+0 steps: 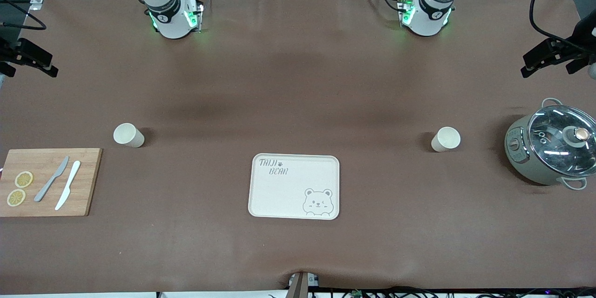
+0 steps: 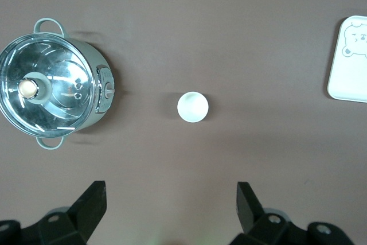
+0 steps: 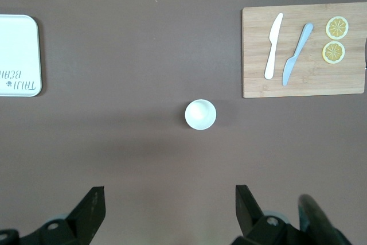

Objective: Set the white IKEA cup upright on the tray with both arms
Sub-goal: 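Move the left gripper down toward the white paper cup beside the pot, then close the left gripper around the white paper cup's rim, then carry the cup with the left gripper and lower it onto the tray, then open the left gripper and lift it away from the tray, then reach the right gripper to the paper cup beside the cutting board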

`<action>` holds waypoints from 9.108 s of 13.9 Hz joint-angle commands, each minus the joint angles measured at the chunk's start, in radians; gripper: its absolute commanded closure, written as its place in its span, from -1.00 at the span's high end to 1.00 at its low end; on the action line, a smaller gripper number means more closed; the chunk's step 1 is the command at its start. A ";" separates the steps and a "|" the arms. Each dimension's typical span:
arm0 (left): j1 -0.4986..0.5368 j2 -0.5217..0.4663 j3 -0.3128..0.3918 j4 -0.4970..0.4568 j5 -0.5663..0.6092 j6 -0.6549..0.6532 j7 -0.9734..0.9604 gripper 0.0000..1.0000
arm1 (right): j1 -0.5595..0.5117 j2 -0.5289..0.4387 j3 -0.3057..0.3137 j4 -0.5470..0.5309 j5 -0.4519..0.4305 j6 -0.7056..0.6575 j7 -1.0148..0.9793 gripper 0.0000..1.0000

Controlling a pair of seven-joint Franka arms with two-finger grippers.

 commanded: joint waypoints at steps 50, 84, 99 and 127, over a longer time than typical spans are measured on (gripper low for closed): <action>0.059 0.320 -0.012 -0.718 -0.065 1.036 -0.005 -0.67 | -0.014 -0.005 0.009 0.004 -0.002 -0.003 0.010 1.00; -0.564 0.786 0.060 0.190 -0.062 0.741 -0.901 -1.00 | -0.022 0.045 0.010 0.050 0.001 0.075 0.008 1.00; -0.635 0.883 0.120 0.204 0.013 0.896 -0.875 1.00 | -0.060 0.149 0.009 0.049 -0.002 0.134 -0.001 1.00; -0.225 0.010 0.169 -0.009 0.032 0.008 -0.165 1.00 | -0.185 0.400 0.015 -0.166 0.089 0.345 -0.038 1.00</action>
